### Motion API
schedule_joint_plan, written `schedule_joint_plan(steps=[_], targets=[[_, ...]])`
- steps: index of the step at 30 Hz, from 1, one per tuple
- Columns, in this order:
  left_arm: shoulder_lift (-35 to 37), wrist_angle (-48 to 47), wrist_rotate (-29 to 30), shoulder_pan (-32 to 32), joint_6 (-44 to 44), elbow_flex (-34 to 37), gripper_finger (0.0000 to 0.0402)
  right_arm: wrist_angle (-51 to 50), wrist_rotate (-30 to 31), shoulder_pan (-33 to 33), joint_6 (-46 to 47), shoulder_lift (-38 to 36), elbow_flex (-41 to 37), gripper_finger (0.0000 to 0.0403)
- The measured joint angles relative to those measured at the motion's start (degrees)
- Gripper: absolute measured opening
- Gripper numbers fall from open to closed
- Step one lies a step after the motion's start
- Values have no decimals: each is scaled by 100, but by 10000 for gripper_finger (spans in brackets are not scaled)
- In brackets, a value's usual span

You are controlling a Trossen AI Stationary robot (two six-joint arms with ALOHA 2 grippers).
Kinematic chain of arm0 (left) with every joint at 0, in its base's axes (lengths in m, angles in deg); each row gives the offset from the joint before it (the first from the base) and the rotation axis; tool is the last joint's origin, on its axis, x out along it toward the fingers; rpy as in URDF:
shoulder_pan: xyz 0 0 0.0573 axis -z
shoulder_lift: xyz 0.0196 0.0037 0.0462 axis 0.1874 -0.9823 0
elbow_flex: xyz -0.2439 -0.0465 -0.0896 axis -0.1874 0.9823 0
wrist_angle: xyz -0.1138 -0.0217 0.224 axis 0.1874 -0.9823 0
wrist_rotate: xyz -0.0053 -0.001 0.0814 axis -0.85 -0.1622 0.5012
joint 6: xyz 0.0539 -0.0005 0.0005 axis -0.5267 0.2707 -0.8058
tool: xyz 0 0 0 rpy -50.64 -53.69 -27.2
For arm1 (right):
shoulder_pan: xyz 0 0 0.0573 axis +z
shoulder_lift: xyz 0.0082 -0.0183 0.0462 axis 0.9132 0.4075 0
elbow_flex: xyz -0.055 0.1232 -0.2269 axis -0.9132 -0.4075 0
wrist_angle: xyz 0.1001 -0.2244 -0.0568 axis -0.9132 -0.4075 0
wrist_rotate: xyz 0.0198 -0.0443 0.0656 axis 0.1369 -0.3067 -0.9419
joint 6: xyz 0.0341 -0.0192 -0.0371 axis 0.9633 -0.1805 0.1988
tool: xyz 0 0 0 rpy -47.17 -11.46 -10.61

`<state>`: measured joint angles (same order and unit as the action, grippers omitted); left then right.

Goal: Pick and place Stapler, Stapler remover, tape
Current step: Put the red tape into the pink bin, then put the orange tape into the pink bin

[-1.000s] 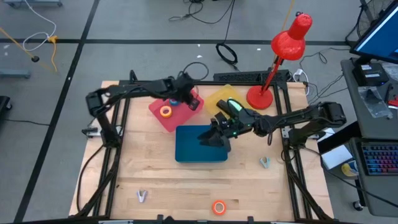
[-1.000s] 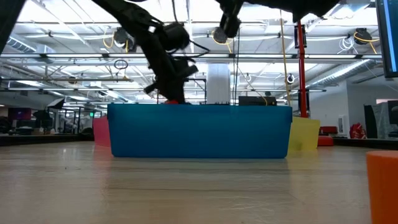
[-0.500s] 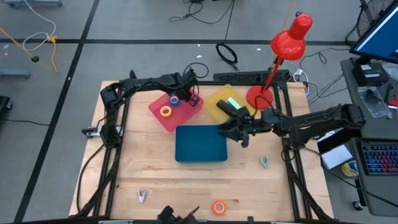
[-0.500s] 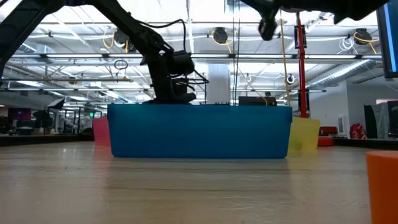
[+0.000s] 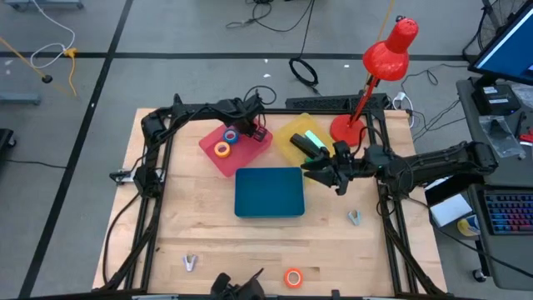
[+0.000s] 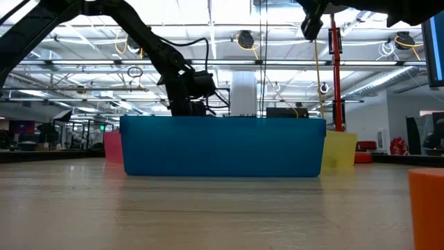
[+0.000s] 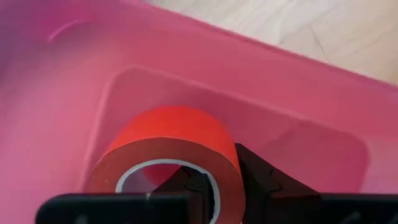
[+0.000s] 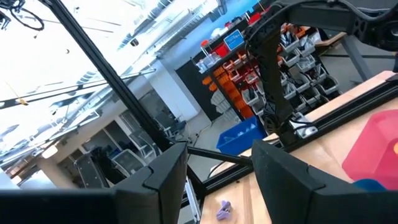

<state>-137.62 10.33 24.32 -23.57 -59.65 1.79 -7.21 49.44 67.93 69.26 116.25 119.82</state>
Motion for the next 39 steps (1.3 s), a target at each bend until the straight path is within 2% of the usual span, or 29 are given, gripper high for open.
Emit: schedule_joint_plan(steps=[7,16,19,25,29,34,39], targets=[[0,63,-35,0,-20,0,63,-27,0,0,-1,12,0,174],[0,60,55,-7,-184,0,168,-43,-20,0,15,12,2,172],[89,18,-83,-7,-188,0,199,-44,-31,0,45,12,2,173],[836,-307,-185,172,90,0,219,-44,-44,0,167,12,2,175],[1608,-498,-322,733,-119,0,215,-46,-296,-2,165,12,2,172],[2346,-553,-287,1916,-394,0,212,-94,-1109,0,169,12,4,176],[2761,-549,-284,3141,-453,0,213,-107,-1966,2,319,14,7,173]])
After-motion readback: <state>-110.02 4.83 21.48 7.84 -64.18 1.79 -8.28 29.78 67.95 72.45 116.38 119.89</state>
